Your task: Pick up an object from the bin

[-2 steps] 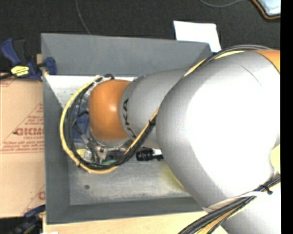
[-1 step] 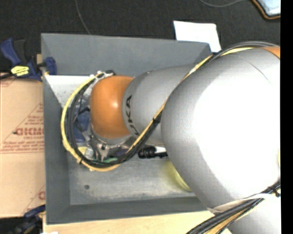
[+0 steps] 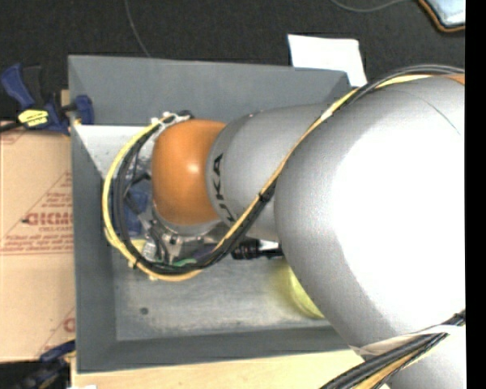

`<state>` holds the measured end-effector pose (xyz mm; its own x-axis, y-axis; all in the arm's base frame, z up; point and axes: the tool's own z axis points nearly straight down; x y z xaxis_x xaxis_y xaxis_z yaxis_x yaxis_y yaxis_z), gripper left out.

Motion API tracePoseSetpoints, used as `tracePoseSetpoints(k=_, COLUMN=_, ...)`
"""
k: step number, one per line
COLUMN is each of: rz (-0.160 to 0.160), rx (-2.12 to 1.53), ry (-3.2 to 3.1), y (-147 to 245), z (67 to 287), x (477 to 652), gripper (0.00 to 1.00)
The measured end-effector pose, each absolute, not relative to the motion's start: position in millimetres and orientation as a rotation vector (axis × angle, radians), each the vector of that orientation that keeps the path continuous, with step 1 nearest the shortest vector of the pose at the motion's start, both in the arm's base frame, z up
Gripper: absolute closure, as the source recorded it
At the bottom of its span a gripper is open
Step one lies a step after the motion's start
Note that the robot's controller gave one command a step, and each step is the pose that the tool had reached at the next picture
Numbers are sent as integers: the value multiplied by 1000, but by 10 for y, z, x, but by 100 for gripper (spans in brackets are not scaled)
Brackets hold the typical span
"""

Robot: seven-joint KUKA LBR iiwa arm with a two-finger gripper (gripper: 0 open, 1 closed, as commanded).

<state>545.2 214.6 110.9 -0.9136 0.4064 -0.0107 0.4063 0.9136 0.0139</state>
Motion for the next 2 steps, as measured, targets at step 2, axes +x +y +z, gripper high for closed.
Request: tracePoseSetpoints(k=2, rz=14, rx=649, ry=3063, y=2131, z=1382, x=5444, gripper=100)
